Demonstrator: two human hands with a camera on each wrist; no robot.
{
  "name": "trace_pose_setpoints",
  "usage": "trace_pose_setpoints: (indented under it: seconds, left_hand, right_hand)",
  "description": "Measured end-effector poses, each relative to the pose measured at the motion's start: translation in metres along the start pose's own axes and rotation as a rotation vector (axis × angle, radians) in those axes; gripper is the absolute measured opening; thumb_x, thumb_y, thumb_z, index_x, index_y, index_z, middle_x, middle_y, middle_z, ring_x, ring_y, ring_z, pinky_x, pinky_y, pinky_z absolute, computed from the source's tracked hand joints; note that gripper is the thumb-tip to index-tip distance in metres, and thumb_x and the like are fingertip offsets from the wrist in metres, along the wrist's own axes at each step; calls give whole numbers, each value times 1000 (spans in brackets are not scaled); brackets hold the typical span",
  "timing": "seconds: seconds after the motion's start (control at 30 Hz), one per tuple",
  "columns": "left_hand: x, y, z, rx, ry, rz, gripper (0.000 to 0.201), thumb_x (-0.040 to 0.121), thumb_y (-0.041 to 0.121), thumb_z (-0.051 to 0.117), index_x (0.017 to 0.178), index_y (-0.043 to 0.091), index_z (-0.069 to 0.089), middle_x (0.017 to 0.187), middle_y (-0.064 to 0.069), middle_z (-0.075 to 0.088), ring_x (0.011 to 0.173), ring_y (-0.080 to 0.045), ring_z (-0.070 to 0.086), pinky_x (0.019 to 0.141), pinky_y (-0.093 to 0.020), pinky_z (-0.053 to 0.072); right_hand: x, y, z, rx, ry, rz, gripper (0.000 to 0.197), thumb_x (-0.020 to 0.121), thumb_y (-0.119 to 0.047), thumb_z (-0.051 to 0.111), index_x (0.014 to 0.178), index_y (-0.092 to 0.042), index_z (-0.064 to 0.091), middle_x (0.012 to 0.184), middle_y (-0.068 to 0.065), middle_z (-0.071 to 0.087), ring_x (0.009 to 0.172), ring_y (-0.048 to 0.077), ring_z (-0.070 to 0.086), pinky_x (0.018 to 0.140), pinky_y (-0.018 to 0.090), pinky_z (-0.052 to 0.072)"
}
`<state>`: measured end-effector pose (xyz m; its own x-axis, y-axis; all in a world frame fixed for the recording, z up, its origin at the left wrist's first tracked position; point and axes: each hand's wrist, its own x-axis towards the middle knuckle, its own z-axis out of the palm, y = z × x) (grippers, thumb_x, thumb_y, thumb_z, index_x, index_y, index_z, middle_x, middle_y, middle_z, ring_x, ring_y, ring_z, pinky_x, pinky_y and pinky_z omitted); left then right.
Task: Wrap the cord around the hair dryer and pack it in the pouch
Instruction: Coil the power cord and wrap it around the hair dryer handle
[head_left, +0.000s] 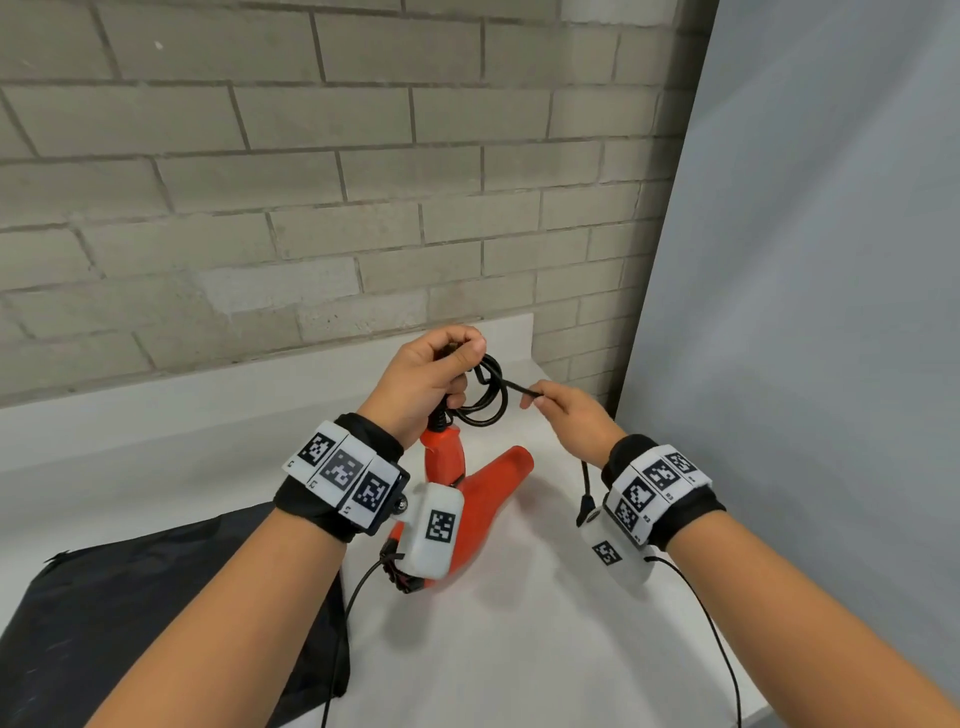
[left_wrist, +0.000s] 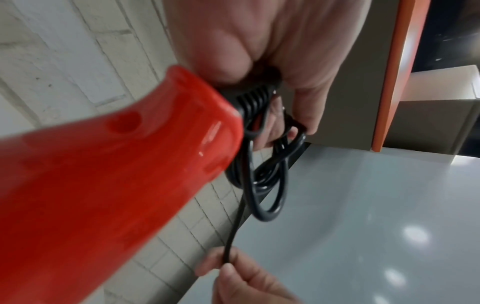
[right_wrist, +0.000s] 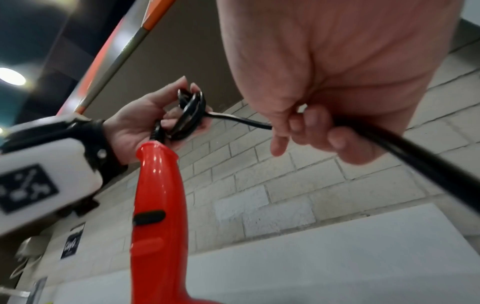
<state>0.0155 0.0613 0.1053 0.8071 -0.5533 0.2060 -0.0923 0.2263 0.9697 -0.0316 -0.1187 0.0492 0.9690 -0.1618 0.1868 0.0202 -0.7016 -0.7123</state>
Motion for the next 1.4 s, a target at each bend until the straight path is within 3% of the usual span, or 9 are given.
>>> trace_pose_setpoints:
  seconds: [0.17,0.27,0.4,0.6,0.8,0.93,1.07,1.23,1.4]
  left_hand:
    - [-5,-7,0,129,62,65,17,88,7,52,90,21,62,55,8,42,43,-3,34,48,-18,35]
    - [-7,-9,3,148,80,89,16,88,9,53,90,23,61,60,2,40,43,-4,37,49,-17,37]
    - [-8,-10,9,220,65,82,17,85,8,58,93,23,61,66,2,48,43,-1,41,48,-14,39]
    - [-5,-6,11,430,12,-13,23,84,14,61,108,17,62,65,10,52,43,5,50,56,-10,40]
    - [4,-6,15,486,-80,-67,22,86,16,58,108,21,61,75,-3,61,44,-1,46,60,-24,41]
    - [9,-10,18,426,21,-36,12,87,15,57,95,22,63,72,1,56,49,-7,44,58,-22,38]
    - [15,-14,17,352,165,16,11,86,11,57,93,18,62,84,-3,60,58,-7,46,61,-20,37]
    - [19,-15,13,332,221,13,10,87,12,56,94,18,61,92,-8,60,55,-10,44,57,-20,40]
    - [19,-14,14,339,207,10,12,87,14,57,85,25,61,91,-7,60,54,-11,42,55,-21,40]
  right_hand:
    - [-5,-8,-10,116,-17,-24,24,94,-11,43,112,-13,58,84,-9,54,69,1,45,59,3,35]
    - [-8,-12,-5,77,-115,-105,26,94,-19,47,118,-21,56,108,-7,58,88,2,51,78,14,38]
    - [-7,-21,-4,105,34,-69,16,94,-18,44,83,-16,55,76,-1,53,74,15,50,63,21,38]
    - [-3,-39,-28,125,345,-131,19,93,-12,44,77,-13,54,60,-9,44,55,3,42,52,6,35]
    - [-9,-61,-44,48,326,-255,20,93,-16,46,80,-9,60,65,-6,49,62,2,44,60,13,34]
    - [-11,-53,-48,66,302,-246,19,93,-18,48,76,-16,58,59,-7,46,53,-1,44,52,11,34]
    - [-13,-26,-42,-3,119,-135,30,92,-23,49,62,-29,50,52,-7,39,47,4,37,46,10,33]
    - [-17,31,-24,56,24,159,19,90,-14,48,74,-15,55,62,-2,45,63,17,43,55,21,35]
    - [-25,64,-5,-5,-67,322,23,90,-11,48,69,-17,55,80,7,53,73,20,50,57,19,39]
